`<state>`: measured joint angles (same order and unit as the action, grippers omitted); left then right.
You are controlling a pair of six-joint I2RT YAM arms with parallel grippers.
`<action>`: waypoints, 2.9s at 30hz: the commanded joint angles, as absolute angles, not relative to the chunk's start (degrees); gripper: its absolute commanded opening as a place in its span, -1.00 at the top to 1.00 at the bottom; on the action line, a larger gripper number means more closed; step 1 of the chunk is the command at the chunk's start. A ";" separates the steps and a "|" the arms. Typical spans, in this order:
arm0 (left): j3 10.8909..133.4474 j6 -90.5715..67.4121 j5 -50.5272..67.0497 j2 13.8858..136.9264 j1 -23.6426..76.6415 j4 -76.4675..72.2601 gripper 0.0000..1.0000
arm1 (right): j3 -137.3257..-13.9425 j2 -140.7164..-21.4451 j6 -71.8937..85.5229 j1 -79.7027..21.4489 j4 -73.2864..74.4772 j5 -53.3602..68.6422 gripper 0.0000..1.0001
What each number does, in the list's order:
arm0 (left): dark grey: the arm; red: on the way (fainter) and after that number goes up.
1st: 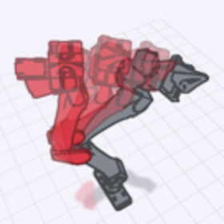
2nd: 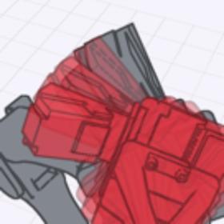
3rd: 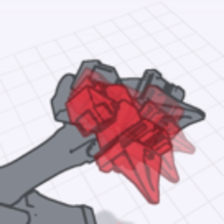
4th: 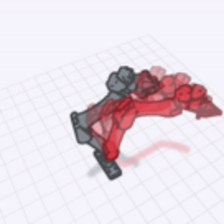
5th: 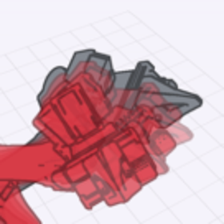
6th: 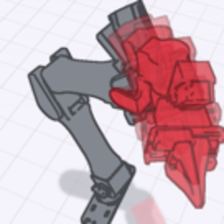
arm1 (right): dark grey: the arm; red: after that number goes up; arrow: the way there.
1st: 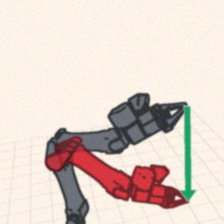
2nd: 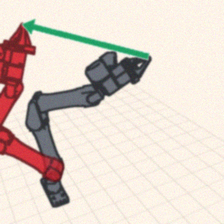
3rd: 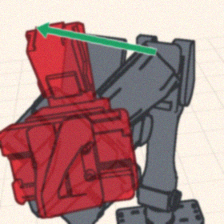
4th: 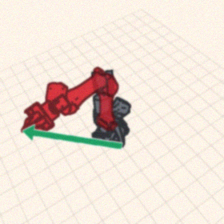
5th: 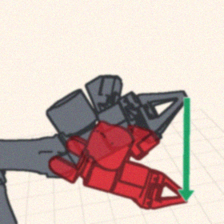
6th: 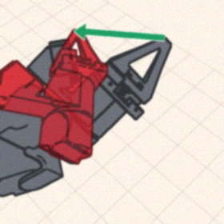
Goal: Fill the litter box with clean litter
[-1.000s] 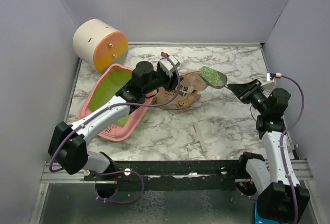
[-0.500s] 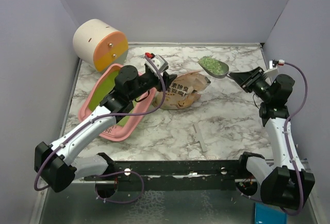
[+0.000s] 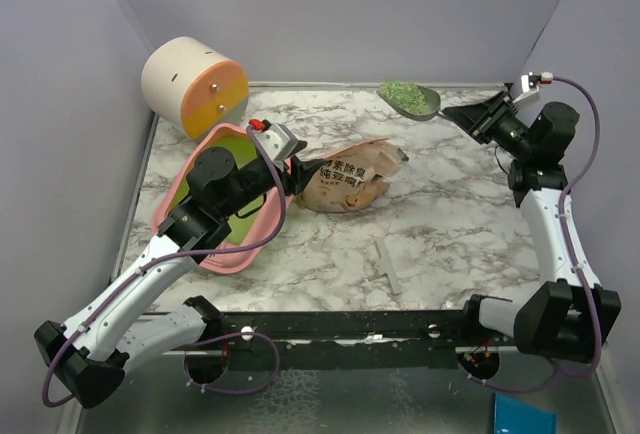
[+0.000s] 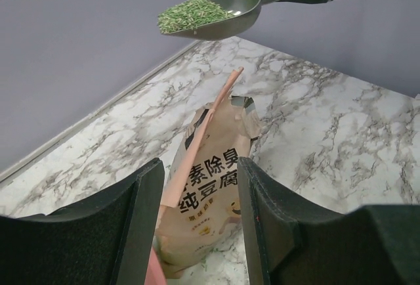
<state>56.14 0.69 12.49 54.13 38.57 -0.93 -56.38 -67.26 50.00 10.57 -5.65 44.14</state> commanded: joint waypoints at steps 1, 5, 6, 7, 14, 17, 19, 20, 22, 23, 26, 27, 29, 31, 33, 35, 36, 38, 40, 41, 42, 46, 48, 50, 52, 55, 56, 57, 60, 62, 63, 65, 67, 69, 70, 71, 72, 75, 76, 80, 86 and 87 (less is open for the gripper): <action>57.15 0.15 13.64 51.77 38.32 3.98 -0.02 | -61.89 -71.21 50.42 6.91 -10.60 46.43 0.98; 57.65 1.05 12.79 50.37 38.32 7.08 -0.02 | -65.37 -75.23 49.89 1.61 -10.83 44.26 0.98; 57.65 1.17 12.62 49.91 38.32 7.40 -0.02 | -66.40 -76.03 49.71 0.30 -10.80 43.58 0.98; 57.62 1.22 12.39 49.39 38.32 7.75 -0.02 | -67.52 -77.11 49.85 -1.07 -10.92 43.05 0.98; 59.18 1.95 11.82 47.40 38.32 10.95 -0.02 | -74.28 -84.33 50.10 -10.35 -12.18 40.64 0.98; 59.52 2.10 11.40 46.35 38.32 11.83 -0.02 | -77.78 -87.44 49.55 -14.20 -11.73 39.63 0.99; 59.67 1.97 10.96 45.69 38.32 12.47 -0.02 | -80.16 -89.72 49.42 -16.50 -11.60 39.37 0.98; 59.69 1.93 10.91 45.24 38.32 12.63 -0.02 | -81.21 -90.88 49.25 -17.77 -11.43 39.28 0.99; 59.65 1.99 10.83 44.60 38.32 13.09 -0.02 | -84.01 -93.09 48.52 -20.44 -10.50 38.69 0.98; 59.60 2.01 10.67 44.36 38.32 13.38 -0.02 | -85.22 -94.20 47.83 -21.71 -9.64 38.27 0.98; 59.55 2.10 10.30 43.71 38.32 14.12 -0.02 | -88.75 -96.72 45.80 -26.03 -7.49 36.97 0.98; 59.64 2.11 10.16 43.44 38.29 14.21 -0.02 | -89.88 -97.46 44.92 -26.83 -6.53 36.43 0.98; 59.70 2.12 9.98 42.89 38.32 14.45 -0.02 | -92.68 -99.45 42.36 -29.63 -3.25 35.21 0.98; 59.90 2.19 9.85 42.61 38.32 14.74 -0.02 | -95.89 -101.14 38.79 -32.17 0.67 33.05 0.99; 60.02 2.35 9.72 42.28 38.32 15.23 -0.02 | -98.82 -102.46 35.64 -34.64 4.11 31.03 0.98; 60.03 2.38 9.46 41.95 38.32 15.57 -0.02 | -101.01 -103.43 32.95 -36.53 6.75 29.13 0.98; 59.98 2.34 9.39 41.76 38.32 15.65 -0.02 | -102.07 -103.76 31.69 -37.32 7.95 28.21 0.98; 60.01 2.25 9.41 41.42 38.32 15.77 -0.02 | -103.78 -104.38 29.18 -38.64 10.13 26.26 0.98; 60.09 2.12 9.56 41.14 38.32 15.97 -0.02 | -105.61 -104.78 27.42 -39.56 11.81 24.83 0.98; 60.18 1.99 9.60 41.07 38.32 16.22 -0.02 | -106.31 -105.05 26.58 -40.00 12.73 24.34 0.99; 60.28 1.94 9.70 41.07 38.30 16.46 -0.02 | -107.21 -105.36 25.84 -40.33 13.57 24.05 0.98; 60.29 1.52 10.16 40.83 38.28 17.48 -0.02 | -110.71 -106.52 22.58 -41.78 16.89 22.15 0.99; 60.02 1.27 10.28 40.63 38.32 17.73 -0.02 | -112.84 -107.20 20.98 -42.36 18.38 20.83 0.98; 59.73 1.09 10.35 40.38 38.32 17.96 -0.02 | -115.49 -108.36 19.69 -42.68 20.20 19.81 0.98; 59.70 0.80 10.44 40.24 38.30 18.15 -0.02 | -118.28 -109.66 18.37 -42.79 22.05 19.56 0.98; 59.58 0.71 10.40 39.82 38.32 18.52 -0.02 | -122.62 -111.52 16.09 -43.54 25.53 18.18 0.98; 59.58 0.63 10.27 39.55 38.32 18.68 -0.02 | -124.04 -112.08 15.16 -43.94 26.64 17.32 0.98; 59.51 0.62 10.16 39.36 38.32 18.84 -0.02 | -125.10 -112.48 14.40 -44.29 27.44 16.50 0.98; 59.29 0.64 9.91 39.09 38.32 19.16 -0.02 | -126.61 -112.89 12.72 -45.07 28.78 14.64 0.99; 59.27 0.55 10.00 39.08 38.25 19.35 -0.02 | -126.73 -112.74 12.03 -45.30 29.18 13.70 0.99; 59.29 0.55 10.13 39.11 38.27 19.41 -0.02 | -126.85 -112.67 11.63 -45.38 29.44 13.26 0.99; 59.23 0.46 10.27 39.15 38.32 19.44 -0.02 | -127.61 -112.79 10.45 -45.70 30.38 12.45 0.98; 59.17 0.46 10.37 39.16 38.32 19.51 -0.02 | -128.89 -112.95 8.96 -46.13 31.87 11.46 0.99; 59.07 0.51 10.28 39.26 38.32 19.39 -0.02 | -129.52 -112.87 7.19 -46.62 32.92 9.82 0.98; 58.99 0.46 10.35 39.27 38.32 19.41 -0.02 | -129.58 -112.74 6.55 -46.81 33.22 9.27 0.99; 58.93 0.41 10.37 39.35 38.32 19.39 -0.02 | -129.55 -112.56 6.00 -46.95 33.43 8.90 0.98; 58.90 0.38 10.44 39.46 38.28 19.41 -0.02 | -129.55 -112.44 5.49 -47.06 33.67 8.32 0.99; 58.70 0.11 10.95 39.64 38.32 19.42 -0.02 | -129.47 -112.02 4.40 -47.32 33.54 6.63 0.99; 58.59 0.05 11.05 39.64 38.32 19.37 -0.02 | -129.46 -111.90 4.13 -47.37 33.38 5.96 0.98; 58.52 -0.05 11.18 39.35 38.32 19.48 -0.02 | -131.44 -112.46 2.42 -47.59 33.82 3.22 0.99; 58.28 0.15 10.72 38.80 38.32 19.99 -0.02 | -133.79 -113.40 -0.32 -48.48 35.41 1.12 0.99; 58.10 0.02 10.79 38.75 38.32 20.02 -0.02 | -133.85 -113.43 -1.12 -48.84 35.56 0.32 0.99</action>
<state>58.67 0.69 10.90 39.62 38.57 19.11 -130.50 -113.30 2.22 -47.33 36.73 4.27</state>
